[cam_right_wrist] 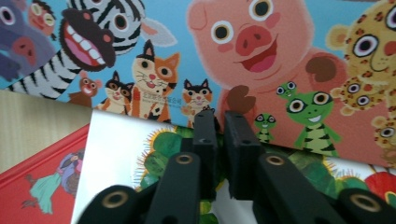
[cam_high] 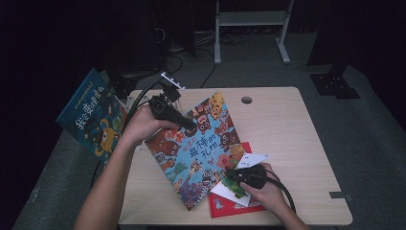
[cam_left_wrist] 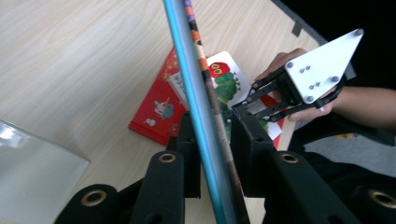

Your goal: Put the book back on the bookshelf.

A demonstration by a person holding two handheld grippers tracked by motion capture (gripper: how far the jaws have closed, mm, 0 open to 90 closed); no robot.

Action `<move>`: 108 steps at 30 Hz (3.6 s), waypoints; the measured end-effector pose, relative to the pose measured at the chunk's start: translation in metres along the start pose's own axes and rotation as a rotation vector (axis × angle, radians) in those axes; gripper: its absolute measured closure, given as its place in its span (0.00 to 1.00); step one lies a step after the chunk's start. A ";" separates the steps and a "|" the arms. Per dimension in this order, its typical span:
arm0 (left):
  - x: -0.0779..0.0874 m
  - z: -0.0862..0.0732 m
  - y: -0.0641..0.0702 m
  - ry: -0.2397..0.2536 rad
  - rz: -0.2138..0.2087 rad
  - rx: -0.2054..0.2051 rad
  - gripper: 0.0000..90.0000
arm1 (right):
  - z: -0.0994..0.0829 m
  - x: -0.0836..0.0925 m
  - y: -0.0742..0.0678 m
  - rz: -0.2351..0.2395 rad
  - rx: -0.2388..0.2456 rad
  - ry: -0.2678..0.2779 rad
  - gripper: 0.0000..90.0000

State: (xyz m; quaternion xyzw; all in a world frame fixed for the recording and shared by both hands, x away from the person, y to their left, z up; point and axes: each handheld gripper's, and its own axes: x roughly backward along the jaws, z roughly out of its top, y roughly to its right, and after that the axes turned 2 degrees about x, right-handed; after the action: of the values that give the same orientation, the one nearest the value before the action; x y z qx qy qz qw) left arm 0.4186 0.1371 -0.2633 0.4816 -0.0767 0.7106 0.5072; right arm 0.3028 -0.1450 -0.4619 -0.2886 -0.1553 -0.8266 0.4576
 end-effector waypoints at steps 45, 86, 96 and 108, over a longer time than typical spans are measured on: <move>0.070 -0.023 0.038 -0.018 0.198 0.028 0.89 | -0.061 0.041 0.184 -0.509 -0.413 -0.076 0.14; 0.167 -0.144 0.007 0.068 0.350 0.290 0.89 | -0.060 0.040 0.185 -0.503 -0.408 -0.078 0.14; 0.176 -0.157 -0.009 0.090 0.446 0.405 0.89 | -0.060 0.040 0.185 -0.503 -0.408 -0.078 0.14; 0.177 -0.158 -0.022 0.084 0.513 0.480 0.89 | -0.060 0.040 0.185 -0.503 -0.408 -0.078 0.14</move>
State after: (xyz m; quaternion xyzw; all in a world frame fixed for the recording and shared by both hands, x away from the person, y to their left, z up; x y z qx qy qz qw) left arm 0.3366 0.3560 -0.2194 0.5223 -0.0050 0.8320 0.1872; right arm 0.4227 -0.3021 -0.4859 -0.3584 -0.0704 -0.9161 0.1653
